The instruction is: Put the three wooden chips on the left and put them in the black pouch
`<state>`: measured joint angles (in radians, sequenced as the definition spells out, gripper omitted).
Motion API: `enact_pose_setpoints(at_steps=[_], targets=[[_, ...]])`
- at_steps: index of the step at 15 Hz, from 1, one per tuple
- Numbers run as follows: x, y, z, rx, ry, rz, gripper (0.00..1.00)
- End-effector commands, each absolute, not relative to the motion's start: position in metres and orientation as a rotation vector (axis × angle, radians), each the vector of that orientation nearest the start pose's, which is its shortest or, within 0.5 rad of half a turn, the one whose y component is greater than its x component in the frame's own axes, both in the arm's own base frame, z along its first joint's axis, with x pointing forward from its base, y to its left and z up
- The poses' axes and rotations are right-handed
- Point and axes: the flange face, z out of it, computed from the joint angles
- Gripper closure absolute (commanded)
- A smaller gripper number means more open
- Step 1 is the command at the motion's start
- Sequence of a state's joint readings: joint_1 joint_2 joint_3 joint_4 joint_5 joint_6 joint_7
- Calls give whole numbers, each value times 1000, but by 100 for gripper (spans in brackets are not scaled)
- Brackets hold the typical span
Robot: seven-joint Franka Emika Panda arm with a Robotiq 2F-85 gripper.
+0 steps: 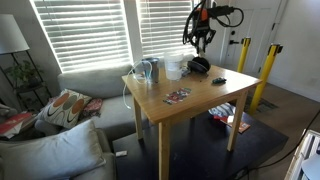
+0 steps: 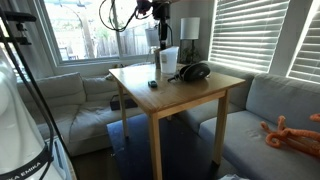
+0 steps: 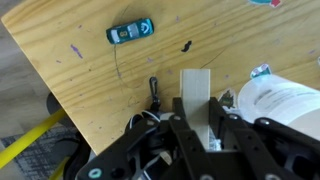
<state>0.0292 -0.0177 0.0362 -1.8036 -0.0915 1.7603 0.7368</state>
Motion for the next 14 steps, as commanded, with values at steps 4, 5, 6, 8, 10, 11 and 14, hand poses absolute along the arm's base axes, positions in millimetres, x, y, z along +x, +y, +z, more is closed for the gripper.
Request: enact_pose_setpoints(at_steps=[4,5,6,8,10,11,14], targets=[[598,-21,519,-3091,1004,-34,93],[604,-23,513,-3095,1002,-27,93],[609,-24,508,-3102,995,-26,93],[620,-28,500,-3123,990,-32,93],[627,-34,495,-3149,990,-30,93],[629,-37,494,-3167,989,-26,93],[636,-49,495,-3199,981,-27,93]])
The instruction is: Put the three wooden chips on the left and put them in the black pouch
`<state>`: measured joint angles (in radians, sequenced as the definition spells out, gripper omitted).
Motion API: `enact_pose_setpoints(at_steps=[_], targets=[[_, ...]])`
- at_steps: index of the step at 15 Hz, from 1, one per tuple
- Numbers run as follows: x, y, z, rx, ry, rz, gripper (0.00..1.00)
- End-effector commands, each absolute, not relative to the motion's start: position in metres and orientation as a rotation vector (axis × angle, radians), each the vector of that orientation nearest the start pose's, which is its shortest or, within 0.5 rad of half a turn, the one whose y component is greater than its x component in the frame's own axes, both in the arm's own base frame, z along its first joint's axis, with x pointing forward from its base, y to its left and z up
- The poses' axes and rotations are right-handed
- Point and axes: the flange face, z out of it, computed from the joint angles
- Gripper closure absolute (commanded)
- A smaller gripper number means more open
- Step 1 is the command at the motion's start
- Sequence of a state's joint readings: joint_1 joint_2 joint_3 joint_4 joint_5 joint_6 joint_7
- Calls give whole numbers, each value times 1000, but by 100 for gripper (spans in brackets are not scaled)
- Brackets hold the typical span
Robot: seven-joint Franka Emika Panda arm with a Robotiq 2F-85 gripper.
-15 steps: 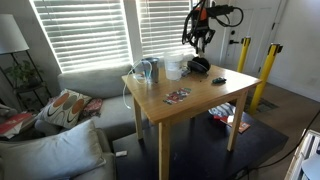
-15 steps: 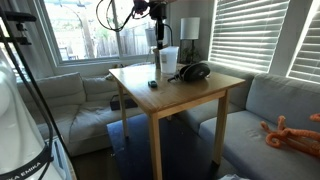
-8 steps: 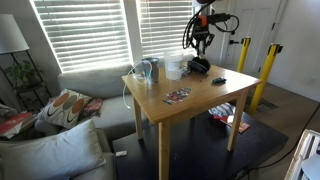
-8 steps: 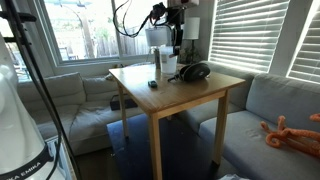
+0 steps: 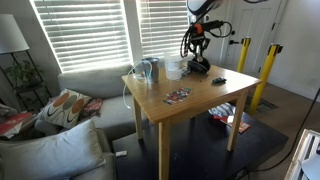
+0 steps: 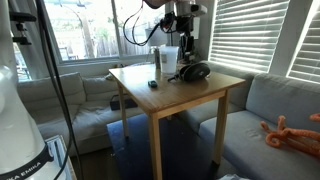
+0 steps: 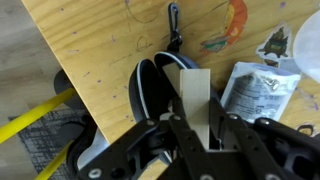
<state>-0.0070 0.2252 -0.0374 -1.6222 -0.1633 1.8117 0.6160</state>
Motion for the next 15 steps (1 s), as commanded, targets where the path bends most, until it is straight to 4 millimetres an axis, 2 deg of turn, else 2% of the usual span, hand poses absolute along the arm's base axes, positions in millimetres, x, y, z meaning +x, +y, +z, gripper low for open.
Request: enact_pose_setpoints(at_steps=[1,5,6,10,13,14,15], targets=[[640,-53,493,-3208,968,-20,93],[652,-60,487,-3233,913,-30,93],[654,-60,485,-3242,902,-33,50],[658,-57,492,-3256,885,-62,25],[646,-48,517,-3211,946,-29,5],[639,-44,525,-3197,954,0,0],[631,-39,534,-3188,933,18,0]])
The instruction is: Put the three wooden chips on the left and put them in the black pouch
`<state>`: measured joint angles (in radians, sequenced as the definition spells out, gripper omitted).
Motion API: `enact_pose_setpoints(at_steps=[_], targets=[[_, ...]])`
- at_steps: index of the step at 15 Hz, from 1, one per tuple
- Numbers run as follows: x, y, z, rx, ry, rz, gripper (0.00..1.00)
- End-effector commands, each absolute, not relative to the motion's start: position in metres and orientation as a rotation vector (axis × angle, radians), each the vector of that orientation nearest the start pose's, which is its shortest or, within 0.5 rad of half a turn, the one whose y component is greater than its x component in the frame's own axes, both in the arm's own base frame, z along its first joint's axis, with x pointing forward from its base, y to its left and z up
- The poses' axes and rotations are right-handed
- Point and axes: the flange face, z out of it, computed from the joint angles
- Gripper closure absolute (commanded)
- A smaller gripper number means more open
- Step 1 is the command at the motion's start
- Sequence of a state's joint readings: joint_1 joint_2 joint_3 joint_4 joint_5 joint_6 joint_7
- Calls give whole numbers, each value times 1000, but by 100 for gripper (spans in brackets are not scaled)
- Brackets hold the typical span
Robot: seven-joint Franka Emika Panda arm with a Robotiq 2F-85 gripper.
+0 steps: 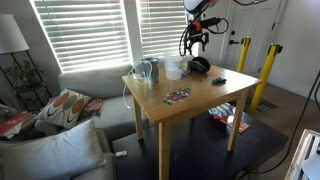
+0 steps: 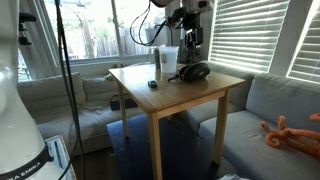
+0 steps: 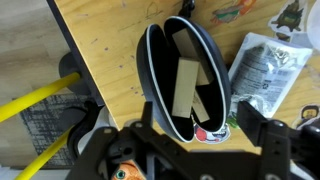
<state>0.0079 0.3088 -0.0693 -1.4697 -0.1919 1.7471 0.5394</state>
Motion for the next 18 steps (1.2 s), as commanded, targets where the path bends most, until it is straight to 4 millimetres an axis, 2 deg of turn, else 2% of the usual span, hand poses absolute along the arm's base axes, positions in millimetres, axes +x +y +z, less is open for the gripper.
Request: enact_pose_setpoints(at_steps=[1,5,10,13,14,18], targets=[[622,-32,545,-3182,920,38,0],[585,4,588,-3176,838,10,0],[551,48,635,-3180,633,-162,0],[533,67,642,-3180,359,-121,0],[550,61,643,-3199,501,-146,0],[549,62,642,-3201,489,-141,0]])
